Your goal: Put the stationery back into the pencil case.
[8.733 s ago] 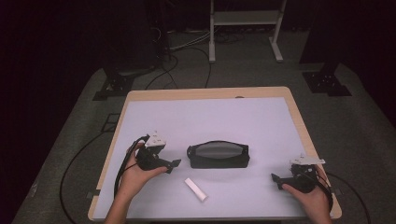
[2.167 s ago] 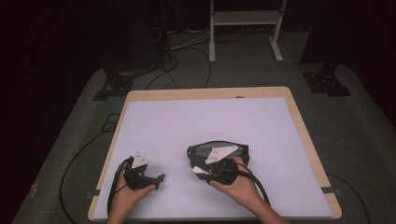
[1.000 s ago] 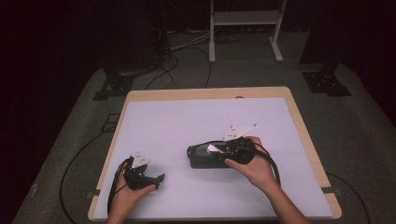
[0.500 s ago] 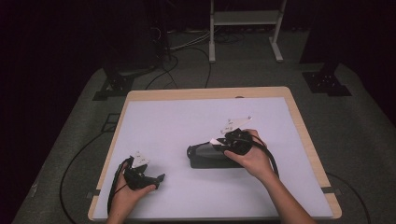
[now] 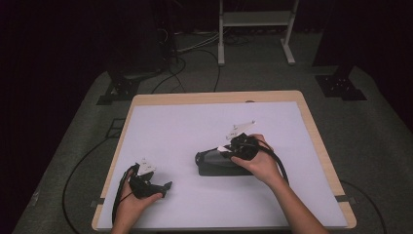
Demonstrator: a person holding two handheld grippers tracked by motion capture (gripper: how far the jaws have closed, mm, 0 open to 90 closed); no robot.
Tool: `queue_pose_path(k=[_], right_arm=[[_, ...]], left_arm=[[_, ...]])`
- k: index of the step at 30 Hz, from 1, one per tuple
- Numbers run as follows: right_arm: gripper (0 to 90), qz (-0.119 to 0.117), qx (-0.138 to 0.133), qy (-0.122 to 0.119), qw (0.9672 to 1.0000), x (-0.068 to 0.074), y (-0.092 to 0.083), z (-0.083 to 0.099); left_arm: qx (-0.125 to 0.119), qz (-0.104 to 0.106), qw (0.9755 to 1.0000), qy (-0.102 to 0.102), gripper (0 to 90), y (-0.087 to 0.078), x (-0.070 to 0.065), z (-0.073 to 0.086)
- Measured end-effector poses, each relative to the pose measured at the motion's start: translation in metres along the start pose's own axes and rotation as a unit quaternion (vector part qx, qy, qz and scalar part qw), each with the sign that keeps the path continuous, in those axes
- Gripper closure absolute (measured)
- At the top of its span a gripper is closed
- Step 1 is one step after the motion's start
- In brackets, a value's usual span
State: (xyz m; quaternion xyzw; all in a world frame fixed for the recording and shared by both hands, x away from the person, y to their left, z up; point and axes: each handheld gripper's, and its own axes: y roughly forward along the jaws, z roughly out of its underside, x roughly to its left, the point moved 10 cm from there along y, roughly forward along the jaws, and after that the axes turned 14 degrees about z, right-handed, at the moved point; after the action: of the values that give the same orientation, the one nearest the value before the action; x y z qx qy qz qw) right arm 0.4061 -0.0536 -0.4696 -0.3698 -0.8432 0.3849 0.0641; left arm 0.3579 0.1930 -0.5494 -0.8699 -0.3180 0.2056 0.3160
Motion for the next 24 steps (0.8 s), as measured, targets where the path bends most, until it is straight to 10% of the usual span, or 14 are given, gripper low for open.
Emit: queue_pose_path(k=[24], right_arm=[[46.0,0.008,-0.044,0.032,0.9985,-0.016,-0.022,0.004]], left_arm=[[0.000,0.000,1.0000,-0.001,4.0,0.000,0.000,0.000]])
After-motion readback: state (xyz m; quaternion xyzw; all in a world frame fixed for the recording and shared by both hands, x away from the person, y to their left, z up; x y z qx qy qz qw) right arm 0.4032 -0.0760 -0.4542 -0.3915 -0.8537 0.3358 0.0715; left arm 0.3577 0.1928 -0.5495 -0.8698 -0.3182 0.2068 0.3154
